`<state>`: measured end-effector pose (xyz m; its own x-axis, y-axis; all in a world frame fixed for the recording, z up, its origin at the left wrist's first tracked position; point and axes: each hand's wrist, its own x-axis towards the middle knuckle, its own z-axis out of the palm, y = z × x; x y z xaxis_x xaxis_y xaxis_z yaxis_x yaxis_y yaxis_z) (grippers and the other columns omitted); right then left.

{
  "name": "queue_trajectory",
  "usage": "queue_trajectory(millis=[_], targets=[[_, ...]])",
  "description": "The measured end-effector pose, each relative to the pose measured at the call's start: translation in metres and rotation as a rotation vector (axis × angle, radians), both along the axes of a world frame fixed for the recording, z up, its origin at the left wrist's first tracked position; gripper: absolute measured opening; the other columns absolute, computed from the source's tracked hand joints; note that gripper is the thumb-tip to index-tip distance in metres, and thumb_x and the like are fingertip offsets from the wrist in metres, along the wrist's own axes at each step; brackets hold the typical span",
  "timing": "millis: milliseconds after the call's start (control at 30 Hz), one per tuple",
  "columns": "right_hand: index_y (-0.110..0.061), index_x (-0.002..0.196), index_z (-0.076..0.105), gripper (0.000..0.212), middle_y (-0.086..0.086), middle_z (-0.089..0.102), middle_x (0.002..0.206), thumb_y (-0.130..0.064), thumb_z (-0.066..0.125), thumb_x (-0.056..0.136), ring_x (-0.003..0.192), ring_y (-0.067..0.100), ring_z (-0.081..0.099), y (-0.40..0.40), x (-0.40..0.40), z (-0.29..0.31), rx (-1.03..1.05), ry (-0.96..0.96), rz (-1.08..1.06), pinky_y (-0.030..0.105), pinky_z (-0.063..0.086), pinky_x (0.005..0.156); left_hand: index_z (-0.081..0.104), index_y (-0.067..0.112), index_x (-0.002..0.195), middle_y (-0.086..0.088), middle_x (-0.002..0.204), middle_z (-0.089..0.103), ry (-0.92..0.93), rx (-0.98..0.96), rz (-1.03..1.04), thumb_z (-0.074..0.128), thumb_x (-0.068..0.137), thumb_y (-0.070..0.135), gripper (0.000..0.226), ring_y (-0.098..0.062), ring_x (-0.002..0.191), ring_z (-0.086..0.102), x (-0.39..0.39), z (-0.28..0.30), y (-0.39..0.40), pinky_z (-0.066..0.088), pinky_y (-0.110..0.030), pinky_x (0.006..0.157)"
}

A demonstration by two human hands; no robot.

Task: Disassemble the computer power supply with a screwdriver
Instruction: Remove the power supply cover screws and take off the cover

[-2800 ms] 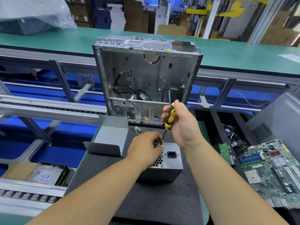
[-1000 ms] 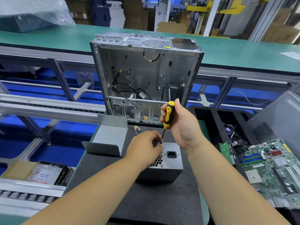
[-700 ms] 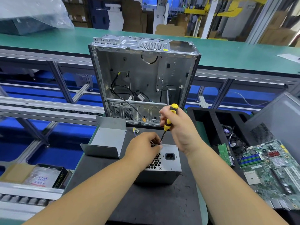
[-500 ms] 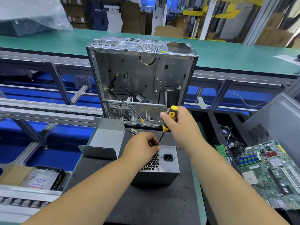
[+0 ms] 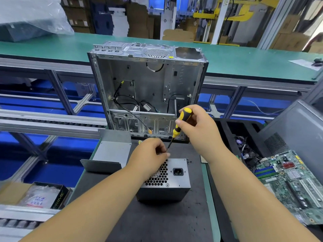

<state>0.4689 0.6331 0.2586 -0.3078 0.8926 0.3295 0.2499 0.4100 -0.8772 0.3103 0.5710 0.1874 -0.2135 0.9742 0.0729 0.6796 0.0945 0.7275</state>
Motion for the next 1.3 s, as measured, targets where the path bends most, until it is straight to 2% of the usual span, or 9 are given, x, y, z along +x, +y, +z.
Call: queue_trajectory(millis=[167, 367, 500, 633, 733, 867, 1067, 1233, 1300], targets=[[-0.034, 0.103, 0.060, 0.017, -0.007, 0.064, 0.088, -0.021, 0.058, 0.092, 0.090, 0.021, 0.068, 0.010, 0.012, -0.001, -0.090, 0.277, 0.008, 0.044, 0.059, 0.080, 0.057, 0.030, 0.078, 0.009, 0.076, 0.060, -0.184, 0.014, -0.016, 0.071, 0.088, 0.023, 0.019, 0.001, 0.062, 0.051, -0.009, 0.003, 0.008, 0.039, -0.010, 0.055], [-0.036, 0.098, 0.061, 0.027, -0.014, 0.055, 0.073, -0.016, 0.054, 0.081, 0.072, 0.011, 0.053, 0.020, 0.026, -0.011, -0.160, 0.119, 0.036, 0.035, 0.047, 0.070, 0.069, 0.025, 0.090, 0.004, 0.085, 0.072, -0.491, -0.035, -0.053, 0.063, 0.095, 0.017, 0.011, -0.009, 0.079, 0.068, 0.000, 0.013, 0.019, 0.053, -0.027, 0.077], [-0.033, 0.090, 0.068, 0.025, -0.015, 0.061, 0.075, -0.009, 0.070, 0.081, 0.070, 0.004, 0.056, 0.017, 0.029, -0.025, -0.209, 0.031, 0.054, 0.025, 0.048, 0.069, 0.071, 0.016, 0.104, 0.005, 0.079, 0.073, -0.702, -0.072, -0.133, 0.058, 0.097, 0.009, 0.016, -0.006, 0.074, 0.067, 0.018, 0.021, 0.031, 0.050, -0.024, 0.075], [-0.024, 0.089, 0.073, 0.011, -0.004, 0.072, 0.085, -0.016, 0.077, 0.082, 0.082, 0.013, 0.067, 0.017, 0.035, -0.033, -0.201, -0.073, 0.042, 0.032, 0.054, 0.081, 0.062, 0.008, 0.116, 0.000, 0.078, 0.072, -0.820, -0.079, -0.156, 0.057, 0.098, 0.008, 0.019, -0.008, 0.069, 0.065, 0.033, 0.023, 0.043, 0.048, -0.022, 0.069], [-0.026, 0.086, 0.074, 0.005, -0.009, 0.073, 0.089, -0.024, 0.078, 0.084, 0.087, 0.006, 0.066, 0.020, 0.044, -0.035, -0.184, -0.154, 0.016, 0.028, 0.055, 0.082, 0.060, 0.014, 0.118, 0.000, 0.079, 0.073, -0.768, -0.075, -0.164, 0.059, 0.098, 0.012, 0.020, -0.009, 0.071, 0.067, 0.040, 0.022, 0.052, 0.051, -0.023, 0.072], [-0.026, 0.080, 0.071, 0.009, -0.010, 0.069, 0.081, -0.024, 0.080, 0.082, 0.077, 0.000, 0.060, 0.030, 0.055, -0.040, -0.179, -0.261, -0.009, 0.018, 0.050, 0.071, 0.058, 0.027, 0.115, 0.004, 0.085, 0.076, -0.512, -0.065, -0.247, 0.058, 0.099, 0.020, 0.017, -0.006, 0.081, 0.071, 0.043, 0.017, 0.059, 0.050, -0.024, 0.079], [-0.022, 0.081, 0.069, 0.008, -0.003, 0.068, 0.086, -0.021, 0.077, 0.082, 0.082, 0.017, 0.064, 0.063, 0.060, -0.070, -0.216, -0.695, -0.084, 0.032, 0.055, 0.074, 0.053, 0.035, 0.123, 0.020, 0.097, 0.065, -0.149, -0.191, -0.209, 0.056, 0.097, 0.031, 0.026, 0.004, 0.085, 0.060, 0.043, 0.006, 0.063, 0.045, -0.019, 0.069], [-0.011, 0.104, 0.069, 0.014, -0.001, 0.058, 0.084, -0.011, 0.062, 0.092, 0.078, 0.016, 0.062, 0.094, 0.057, -0.109, -0.391, -0.938, -0.059, 0.015, 0.045, 0.058, 0.060, 0.037, 0.114, 0.019, 0.099, 0.063, -0.140, -0.191, -0.173, 0.058, 0.095, 0.027, 0.022, 0.002, 0.089, 0.061, 0.032, 0.004, 0.055, 0.050, -0.018, 0.077], [-0.012, 0.105, 0.067, 0.012, 0.002, 0.060, 0.094, -0.014, 0.063, 0.094, 0.099, 0.023, 0.066, 0.104, 0.053, -0.119, -0.422, -1.048, -0.018, 0.022, 0.049, 0.073, 0.063, 0.037, 0.110, 0.019, 0.101, 0.064, -0.121, -0.156, -0.149, 0.059, 0.094, 0.025, 0.020, 0.004, 0.091, 0.060, 0.026, 0.002, 0.051, 0.049, -0.017, 0.083]])
